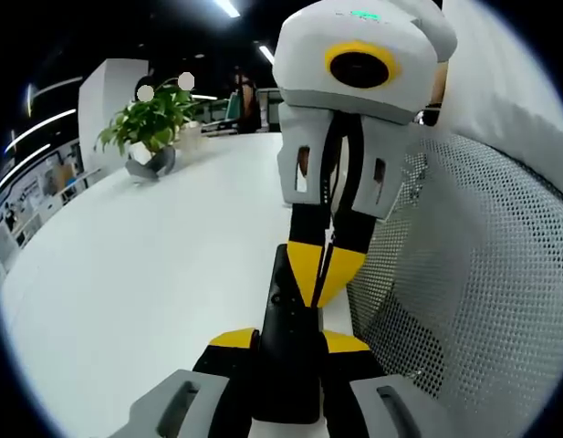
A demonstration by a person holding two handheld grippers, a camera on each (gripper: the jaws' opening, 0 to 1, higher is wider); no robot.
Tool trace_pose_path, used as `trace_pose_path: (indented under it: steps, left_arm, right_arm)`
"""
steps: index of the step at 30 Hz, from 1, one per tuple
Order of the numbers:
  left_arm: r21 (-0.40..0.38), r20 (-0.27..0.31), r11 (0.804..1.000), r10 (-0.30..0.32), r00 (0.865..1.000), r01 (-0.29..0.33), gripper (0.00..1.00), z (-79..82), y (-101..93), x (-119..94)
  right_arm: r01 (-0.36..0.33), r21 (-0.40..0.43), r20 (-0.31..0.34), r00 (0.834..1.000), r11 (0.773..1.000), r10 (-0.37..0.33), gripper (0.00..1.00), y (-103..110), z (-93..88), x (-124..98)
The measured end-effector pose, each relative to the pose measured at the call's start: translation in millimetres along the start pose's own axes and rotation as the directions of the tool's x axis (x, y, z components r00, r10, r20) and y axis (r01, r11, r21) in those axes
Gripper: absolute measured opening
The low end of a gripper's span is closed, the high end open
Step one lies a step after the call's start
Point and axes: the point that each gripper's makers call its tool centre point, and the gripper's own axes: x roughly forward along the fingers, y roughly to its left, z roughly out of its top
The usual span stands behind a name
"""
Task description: Press the specified remote control buttons in sequence, fully releasing each button before pressing the next.
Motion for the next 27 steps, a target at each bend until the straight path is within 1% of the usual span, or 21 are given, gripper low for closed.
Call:
trace_pose_path:
  steps: [3, 5, 6, 8, 9, 10, 12, 13, 14, 15, 16, 18, 19, 20, 21, 22, 23, 24, 25, 26, 27]
  left_arm:
    - [0.001, 0.0, 1.0, -0.001, 1.0, 0.001, 0.25, 0.1, -0.1, 0]
    - [0.002, -0.002, 1.0, -0.001, 1.0, 0.001, 0.25, -0.1, 0.0, 0]
    - [0.003, -0.002, 1.0, -0.001, 1.0, 0.001, 0.25, -0.2, 0.2, 0]
    - [0.0, -0.003, 1.0, 0.0, 1.0, 0.0, 0.25, -0.6, 0.6, 0]
    - [0.001, -0.004, 1.0, -0.001, 1.0, 0.001, 0.25, -0.6, 0.6, 0]
    - [0.002, -0.003, 1.0, -0.001, 1.0, 0.001, 0.25, -0.5, 0.6, 0]
    - [-0.001, -0.005, 1.0, -0.002, 1.0, 0.002, 0.25, -0.6, 0.7, 1]
    - [-0.004, -0.005, 1.0, -0.002, 1.0, 0.002, 0.25, -0.6, 0.7, 1]
    - [-0.005, -0.004, 1.0, -0.001, 1.0, 0.001, 0.25, -0.4, 0.7, 1]
    - [-0.004, -0.005, 1.0, -0.001, 1.0, 0.001, 0.25, -0.4, 0.7, 1]
    - [-0.003, -0.005, 1.0, -0.001, 1.0, 0.001, 0.25, -0.3, 0.7, 1]
    - [-0.005, -0.004, 1.0, -0.001, 1.0, 0.001, 0.25, -0.1, 0.5, 1]
    - [-0.006, -0.003, 1.0, -0.001, 1.0, 0.001, 0.25, -0.1, 0.5, 1]
    - [-0.006, -0.003, 1.0, -0.001, 1.0, 0.001, 0.25, -0.1, 0.5, 1]
    - [-0.006, -0.003, 1.0, -0.001, 1.0, 0.001, 0.25, 0.0, 0.4, 1]
    - [-0.005, -0.003, 1.0, -0.001, 1.0, 0.001, 0.25, 0.1, 0.3, 1]
    - [-0.004, -0.003, 1.0, -0.001, 1.0, 0.001, 0.25, 0.1, 0.3, 1]
    - [-0.005, -0.003, 1.0, -0.001, 1.0, 0.001, 0.25, 0.0, 0.3, 1]
    - [-0.004, -0.003, 1.0, -0.001, 1.0, 0.001, 0.25, 0.1, 0.3, 1]
    - [-0.004, -0.003, 1.0, -0.001, 1.0, 0.001, 0.25, 0.1, 0.4, 1]
    - [-0.004, -0.002, 1.0, -0.002, 1.0, 0.002, 0.25, 0.0, 0.4, 1]
  right_arm:
    - [0.033, -0.125, -0.027, 0.999, 0.992, -0.037, 0.0, 0, -0.6, 1]
    - [0.066, -0.196, -0.031, 0.997, 0.978, -0.074, 0.0, 1, -0.7, 1]
    - [0.089, -0.237, -0.022, 0.995, 0.967, -0.097, 0.0, 1, -0.5, 2]
    - [0.11, -0.256, 0.0, 0.994, 0.96, -0.114, 0.0, 2, -1.2, 1]
    - [0.107, -0.24, 0.006, 0.994, 0.965, -0.109, 0.0, 2, -1.9, 0]
    - [0.106, -0.208, 0.024, 0.994, 0.972, -0.103, 0.0, 1, -0.8, 0]
    - [0.077, -0.15, 0.039, 0.997, 0.986, -0.072, 0.0, 0, -0.4, -1]
    - [0.067, -0.1, 0.04, 0.997, 0.993, -0.064, 0.0, 0, -0.5, -2]
    - [0.064, -0.069, 0.041, 0.997, 0.996, -0.061, 0.0, -1, -0.6, -2]
    - [0.068, -0.101, 0.037, 0.997, 0.993, -0.064, 0.0, -3, -0.2, -1]
    - [0.069, -0.107, 0.035, 0.997, 0.992, -0.066, 0.0, -1, -0.4, -1]
    - [0.085, -0.157, 0.018, 0.996, 0.984, -0.083, 0.0, 0, -0.8, -1]
    - [0.088, -0.157, 0.015, 0.996, 0.984, -0.087, 0.0, 1, -0.7, -1]
    - [0.089, -0.113, 0.005, 0.996, 0.99, -0.089, 0.0, 0, -2.5, -1]
    - [0.075, -0.015, 0.019, 0.997, 0.997, -0.075, 0.0, 0, -3.1, -2]
    - [0.074, 0.042, 0.043, 0.996, 0.996, -0.075, 0.0, -2, -1.2, -3]
    - [0.079, 0.081, 0.063, 0.994, 0.994, -0.085, 0.0, -7, 0.0, -5]
    - [0.09, 0.103, 0.071, 0.993, 0.991, -0.098, 0.0, -11, 0.0, -7]
    - [0.106, 0.097, 0.069, 0.991, 0.99, -0.113, 0.0, -17, -0.8, -10]
    - [0.112, 0.074, 0.076, 0.99, 0.991, -0.118, 0.0, -20, 0.7, -12]
    - [0.11, 0.071, 0.082, 0.99, 0.991, -0.116, 0.0, -21, 2.2, -12]
